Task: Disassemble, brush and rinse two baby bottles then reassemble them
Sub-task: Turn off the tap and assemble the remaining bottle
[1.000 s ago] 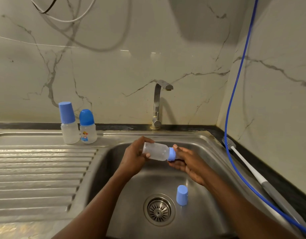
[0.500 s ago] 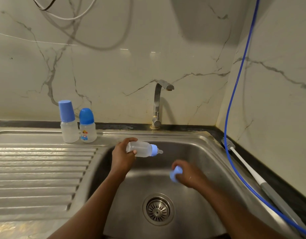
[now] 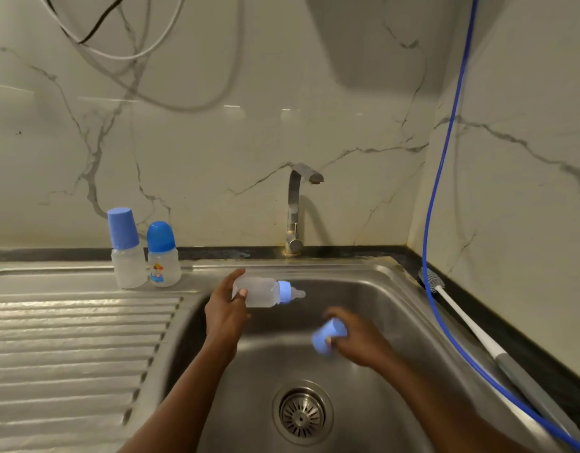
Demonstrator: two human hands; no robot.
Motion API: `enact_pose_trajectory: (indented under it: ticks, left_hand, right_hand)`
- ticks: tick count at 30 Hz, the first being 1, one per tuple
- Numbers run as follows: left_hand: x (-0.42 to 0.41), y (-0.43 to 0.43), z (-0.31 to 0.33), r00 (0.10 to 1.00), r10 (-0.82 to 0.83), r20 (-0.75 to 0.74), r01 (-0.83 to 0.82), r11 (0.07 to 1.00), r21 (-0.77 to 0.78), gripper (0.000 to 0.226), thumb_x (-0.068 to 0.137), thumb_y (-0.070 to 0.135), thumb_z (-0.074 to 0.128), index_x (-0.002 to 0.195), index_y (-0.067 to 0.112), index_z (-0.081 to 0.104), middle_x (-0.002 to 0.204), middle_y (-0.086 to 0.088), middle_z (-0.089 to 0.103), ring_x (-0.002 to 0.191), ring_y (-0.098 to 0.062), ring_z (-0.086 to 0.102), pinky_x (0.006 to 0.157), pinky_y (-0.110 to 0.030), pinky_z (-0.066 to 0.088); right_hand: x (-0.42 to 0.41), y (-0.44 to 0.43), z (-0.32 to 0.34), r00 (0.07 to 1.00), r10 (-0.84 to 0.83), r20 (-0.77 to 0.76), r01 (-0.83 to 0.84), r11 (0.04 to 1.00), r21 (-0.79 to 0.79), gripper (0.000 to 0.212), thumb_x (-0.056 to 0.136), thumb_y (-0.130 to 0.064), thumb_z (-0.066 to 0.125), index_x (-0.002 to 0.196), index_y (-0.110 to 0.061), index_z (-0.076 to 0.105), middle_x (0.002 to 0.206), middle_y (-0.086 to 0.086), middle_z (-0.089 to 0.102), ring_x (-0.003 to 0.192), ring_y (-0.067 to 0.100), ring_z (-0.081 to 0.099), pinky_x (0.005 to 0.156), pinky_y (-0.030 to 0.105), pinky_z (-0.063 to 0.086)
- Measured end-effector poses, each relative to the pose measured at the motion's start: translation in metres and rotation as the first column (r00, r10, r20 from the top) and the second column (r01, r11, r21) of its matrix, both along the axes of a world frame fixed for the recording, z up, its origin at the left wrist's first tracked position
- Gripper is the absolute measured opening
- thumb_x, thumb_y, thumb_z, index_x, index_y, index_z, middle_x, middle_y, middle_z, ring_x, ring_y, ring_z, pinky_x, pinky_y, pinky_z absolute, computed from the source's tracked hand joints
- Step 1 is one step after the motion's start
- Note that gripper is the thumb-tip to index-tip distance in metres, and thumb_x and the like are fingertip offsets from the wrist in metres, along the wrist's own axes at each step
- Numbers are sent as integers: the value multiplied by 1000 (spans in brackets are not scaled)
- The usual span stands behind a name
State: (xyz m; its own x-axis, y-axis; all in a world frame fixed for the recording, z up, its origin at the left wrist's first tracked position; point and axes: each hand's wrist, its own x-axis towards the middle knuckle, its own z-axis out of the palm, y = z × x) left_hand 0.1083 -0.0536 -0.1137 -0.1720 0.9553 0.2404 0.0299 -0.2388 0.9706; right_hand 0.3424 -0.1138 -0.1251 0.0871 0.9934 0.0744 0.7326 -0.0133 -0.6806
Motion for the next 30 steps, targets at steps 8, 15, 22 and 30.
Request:
enact_pose_trajectory:
  ticks: [8, 15, 22, 30]
  left_hand:
    - [3, 0, 2, 1000, -22, 8, 22, 1000, -11, 38, 102, 8, 48, 134, 26, 57, 127, -6, 50, 107, -24, 55, 71, -33, 57]
    - [7, -1, 2, 991, -130, -4, 130, 991, -19, 33, 102, 10, 48, 127, 28, 59, 131, -10, 50, 107, -24, 57, 66, -28, 57]
    - [7, -3, 1, 987, -156, -27, 155, 988, -13, 33, 101, 11, 48, 129, 25, 57, 132, -8, 48, 107, -21, 56, 67, -26, 58]
    - [6, -4, 2, 980, -200, -11, 200, 980, -12, 32, 100, 9, 50, 128, 23, 57, 131, -9, 50, 108, -23, 59, 73, -30, 60]
  right_hand:
    - [-3, 3, 21, 918, -47, -394, 149, 961, 233, 39, 78, -5, 75, 103, -30, 58, 105, -9, 58, 91, 9, 61, 67, 18, 53]
    - [-5, 6, 19, 899, 35, -437, 76, 969, 235, 40, 80, -1, 73, 104, -30, 60, 108, -8, 64, 99, 13, 66, 85, 37, 58]
    - [-5, 7, 20, 864, 65, -499, 65, 969, 237, 40, 80, 1, 72, 104, -28, 61, 108, -7, 65, 98, 16, 67, 85, 42, 58]
    - [-6, 9, 18, 870, 67, -489, 53, 972, 228, 40, 78, -2, 74, 104, -30, 61, 110, -7, 66, 99, 15, 68, 87, 43, 58]
